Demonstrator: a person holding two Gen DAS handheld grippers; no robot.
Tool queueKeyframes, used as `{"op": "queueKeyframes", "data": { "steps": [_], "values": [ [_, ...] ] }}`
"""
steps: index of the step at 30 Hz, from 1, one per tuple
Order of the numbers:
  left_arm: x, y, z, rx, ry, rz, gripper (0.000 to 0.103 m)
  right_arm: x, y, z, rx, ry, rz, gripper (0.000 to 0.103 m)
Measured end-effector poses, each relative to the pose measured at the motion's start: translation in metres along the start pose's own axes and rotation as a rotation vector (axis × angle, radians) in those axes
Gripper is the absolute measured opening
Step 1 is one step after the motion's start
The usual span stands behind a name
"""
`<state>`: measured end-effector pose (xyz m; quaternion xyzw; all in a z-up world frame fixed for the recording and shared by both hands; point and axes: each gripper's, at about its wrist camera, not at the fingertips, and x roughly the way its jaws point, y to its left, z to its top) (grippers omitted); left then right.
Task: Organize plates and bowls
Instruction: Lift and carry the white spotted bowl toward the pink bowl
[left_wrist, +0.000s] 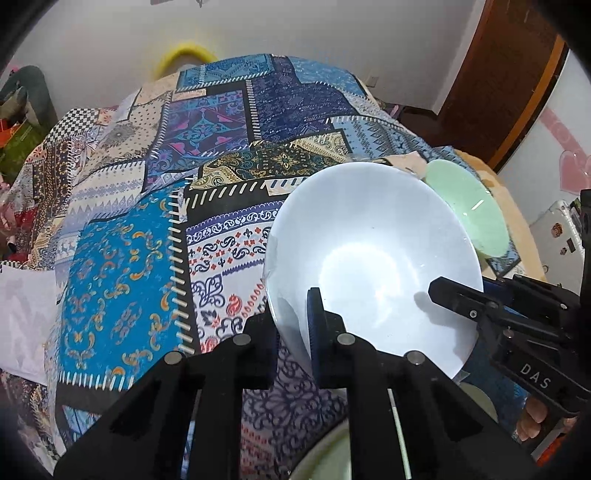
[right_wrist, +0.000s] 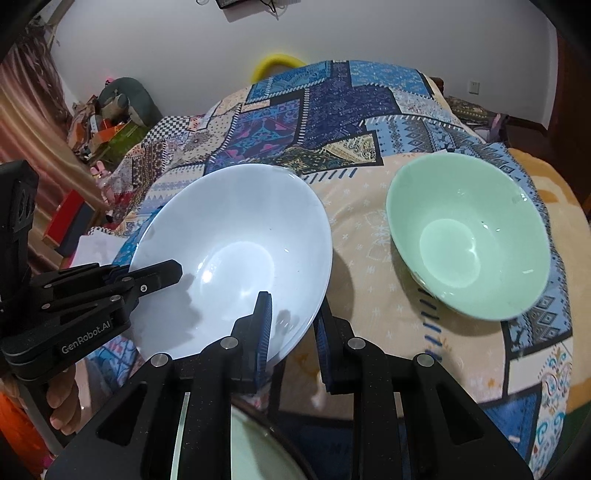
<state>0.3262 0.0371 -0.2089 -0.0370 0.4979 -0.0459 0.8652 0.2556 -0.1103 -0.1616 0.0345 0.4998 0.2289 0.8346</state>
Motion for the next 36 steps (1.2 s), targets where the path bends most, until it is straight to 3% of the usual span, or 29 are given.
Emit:
{"op": "queueKeyframes", "data": {
  "steps": [17,36],
  "values": [
    [-0.09,-0.008,-0.032,-0.009,-0.097,0.001,0.013,-0.059,0.038,-0.015,-0.048,-0.084,-0.005,0.021],
    [-0.165,0.015,-0.092,-0.054,-0.157,0.042,0.013,-0.09,0.085,-0.046,-0.11,-0.121,0.054,0.021]
  ]
}}
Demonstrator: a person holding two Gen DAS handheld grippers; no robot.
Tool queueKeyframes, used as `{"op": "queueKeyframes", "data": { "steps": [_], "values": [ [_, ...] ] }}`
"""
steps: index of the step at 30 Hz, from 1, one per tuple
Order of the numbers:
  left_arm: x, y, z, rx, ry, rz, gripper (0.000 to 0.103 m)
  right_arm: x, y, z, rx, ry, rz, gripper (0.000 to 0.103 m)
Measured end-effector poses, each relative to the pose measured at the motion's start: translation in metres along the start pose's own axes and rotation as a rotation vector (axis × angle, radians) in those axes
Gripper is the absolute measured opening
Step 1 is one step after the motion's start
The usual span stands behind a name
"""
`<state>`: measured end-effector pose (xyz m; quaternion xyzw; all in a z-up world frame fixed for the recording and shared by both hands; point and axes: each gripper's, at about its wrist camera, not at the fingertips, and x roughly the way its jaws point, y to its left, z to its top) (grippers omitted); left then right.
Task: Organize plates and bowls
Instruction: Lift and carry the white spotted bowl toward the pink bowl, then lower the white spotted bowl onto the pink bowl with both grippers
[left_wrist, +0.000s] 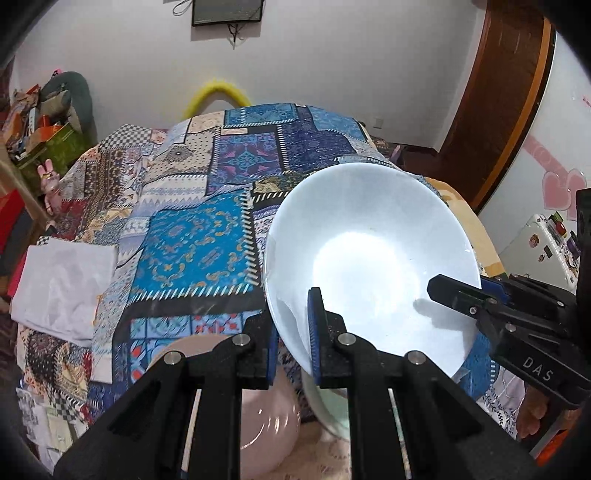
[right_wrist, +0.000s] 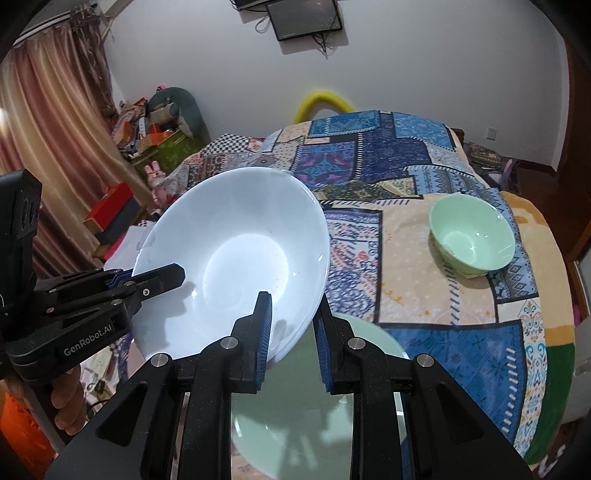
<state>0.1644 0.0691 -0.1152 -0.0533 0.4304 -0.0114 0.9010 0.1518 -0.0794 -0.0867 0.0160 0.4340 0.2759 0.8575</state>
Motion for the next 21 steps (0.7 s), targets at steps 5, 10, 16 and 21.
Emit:
{"op": "queueKeyframes", "data": {
  "steps": [5,10,16,21],
  "values": [
    [-0.013,0.009,-0.015,-0.012,-0.01,0.025,0.013,-0.001,0.017,-0.008,-0.025,-0.001,0.01,0.021],
    [-0.021,0.022,-0.027,-0.041,-0.007,0.038,0.013,0.001,0.029,-0.013,-0.032,0.002,0.037,0.021],
    [-0.027,0.04,-0.041,-0.072,-0.004,0.065,0.013,0.008,0.045,-0.019,-0.047,0.013,0.068,0.021],
    [-0.026,0.054,-0.052,-0.082,0.0,0.095,0.013,0.019,0.057,-0.024,-0.061,0.034,0.09,0.021]
  ]
}}
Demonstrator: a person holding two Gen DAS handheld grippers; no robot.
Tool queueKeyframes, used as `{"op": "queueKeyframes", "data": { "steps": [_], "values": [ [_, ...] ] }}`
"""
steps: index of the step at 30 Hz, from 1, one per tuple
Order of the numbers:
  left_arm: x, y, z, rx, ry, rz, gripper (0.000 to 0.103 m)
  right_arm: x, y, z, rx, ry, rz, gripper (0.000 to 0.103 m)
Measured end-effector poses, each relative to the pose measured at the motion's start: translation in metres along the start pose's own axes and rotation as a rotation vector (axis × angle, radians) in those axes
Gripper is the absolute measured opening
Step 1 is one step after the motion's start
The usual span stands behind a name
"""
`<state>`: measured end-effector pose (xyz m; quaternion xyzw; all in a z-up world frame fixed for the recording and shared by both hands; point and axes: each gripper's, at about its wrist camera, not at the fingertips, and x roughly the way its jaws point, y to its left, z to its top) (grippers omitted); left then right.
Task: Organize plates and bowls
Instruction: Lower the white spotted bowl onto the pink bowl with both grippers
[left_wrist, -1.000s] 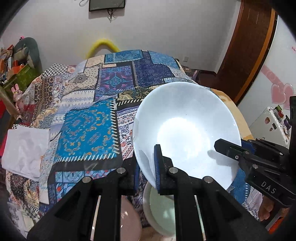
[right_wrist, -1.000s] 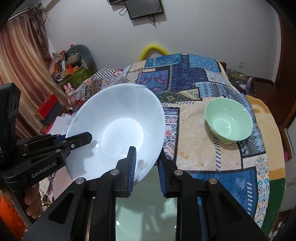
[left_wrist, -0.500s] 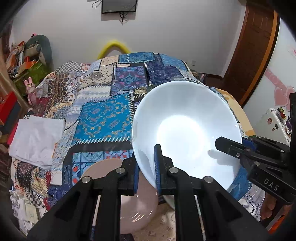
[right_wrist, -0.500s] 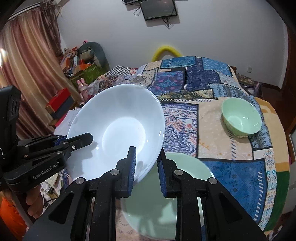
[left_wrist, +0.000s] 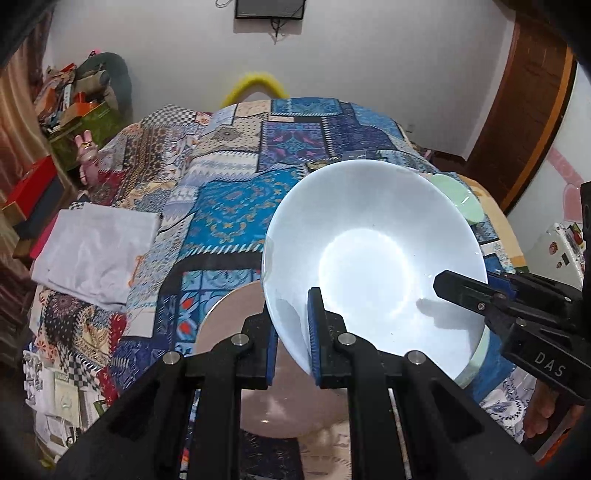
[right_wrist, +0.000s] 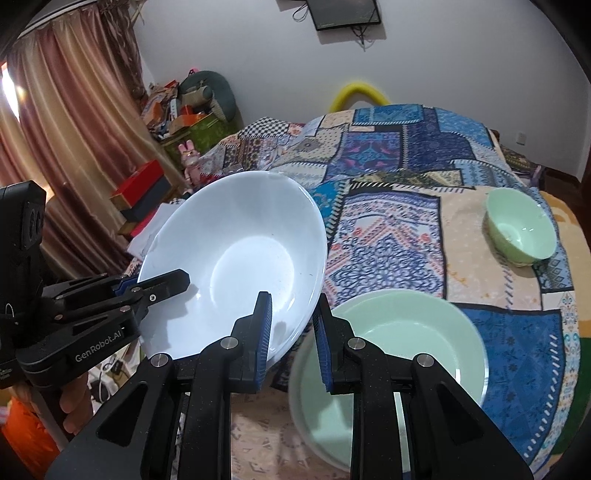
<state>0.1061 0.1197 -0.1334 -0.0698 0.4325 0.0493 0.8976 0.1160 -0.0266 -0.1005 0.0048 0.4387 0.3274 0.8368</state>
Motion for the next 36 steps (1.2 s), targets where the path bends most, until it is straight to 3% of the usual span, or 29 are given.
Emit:
{"op": "queueKeyframes", "data": {
  "steps": [19,36],
  "values": [
    [0.032,0.052,-0.042,-0.085,0.102,0.039,0.014,0.048,0.032,-0.025,-0.004,0.121,0.071,0.021],
    [0.054,0.066,-0.061,-0.091,0.169,0.031,0.014,0.074,0.038,-0.041,-0.009,0.203,0.073,0.021]
  ]
}}
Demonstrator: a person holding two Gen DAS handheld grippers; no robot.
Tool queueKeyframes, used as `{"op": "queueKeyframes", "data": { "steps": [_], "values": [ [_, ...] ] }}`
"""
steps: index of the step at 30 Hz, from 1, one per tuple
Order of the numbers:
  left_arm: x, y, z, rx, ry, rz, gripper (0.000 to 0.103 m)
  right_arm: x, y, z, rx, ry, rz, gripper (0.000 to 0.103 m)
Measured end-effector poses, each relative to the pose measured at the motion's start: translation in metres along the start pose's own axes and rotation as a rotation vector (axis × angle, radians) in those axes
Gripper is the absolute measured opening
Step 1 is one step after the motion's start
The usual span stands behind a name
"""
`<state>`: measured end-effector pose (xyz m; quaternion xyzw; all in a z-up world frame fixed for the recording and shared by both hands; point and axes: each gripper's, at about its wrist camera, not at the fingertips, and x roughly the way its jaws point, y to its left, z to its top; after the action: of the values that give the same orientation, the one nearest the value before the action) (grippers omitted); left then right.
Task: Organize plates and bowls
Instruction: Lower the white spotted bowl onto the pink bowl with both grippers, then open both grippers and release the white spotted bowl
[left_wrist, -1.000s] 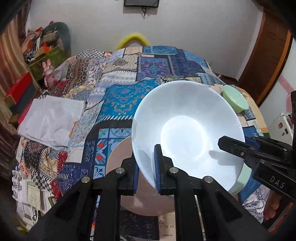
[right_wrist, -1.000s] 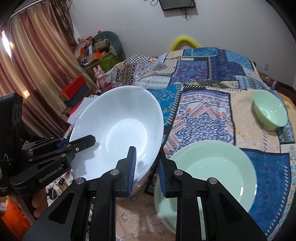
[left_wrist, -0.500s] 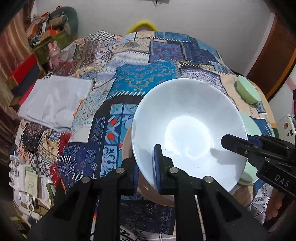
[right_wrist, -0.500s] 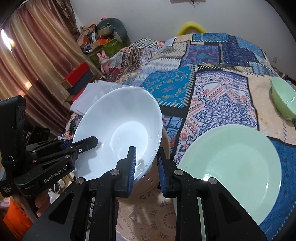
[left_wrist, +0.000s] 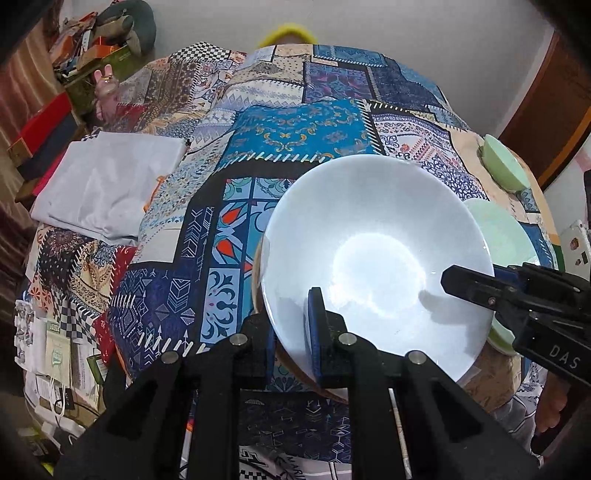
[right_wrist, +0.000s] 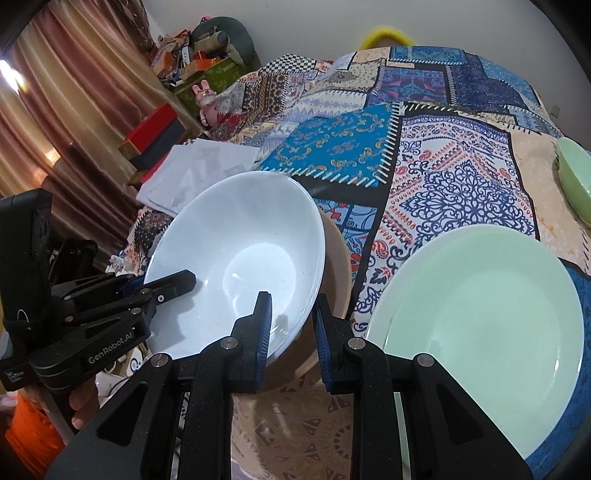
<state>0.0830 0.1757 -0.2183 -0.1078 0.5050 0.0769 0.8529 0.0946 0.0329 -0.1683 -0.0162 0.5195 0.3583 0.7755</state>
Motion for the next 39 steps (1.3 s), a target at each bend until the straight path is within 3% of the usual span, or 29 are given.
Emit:
{"op": "queueKeyframes", "data": {
  "steps": [12,16,23,30,39],
  "values": [
    [0.011,-0.002,0.0,0.013,0.018,-0.019,0.019,-0.001,-0.001,0.003,-0.018,0.007,-0.015,0.023],
    [0.012,-0.005,-0.001,0.022,0.019,-0.011,0.024,-0.007,0.002,0.003,-0.061,-0.009,-0.08,0.026],
    [0.006,-0.015,-0.002,0.072,-0.003,0.022,0.029,-0.015,0.006,0.005,-0.095,-0.036,-0.06,0.027],
    [-0.001,-0.012,0.002,0.045,-0.001,0.019,0.034,-0.02,0.0,0.006,-0.068,-0.044,-0.045,0.028],
    [-0.041,-0.026,0.013,0.091,-0.138,0.045,0.054,-0.04,-0.014,0.007,-0.049,-0.09,-0.057,0.033]
  ]
}}
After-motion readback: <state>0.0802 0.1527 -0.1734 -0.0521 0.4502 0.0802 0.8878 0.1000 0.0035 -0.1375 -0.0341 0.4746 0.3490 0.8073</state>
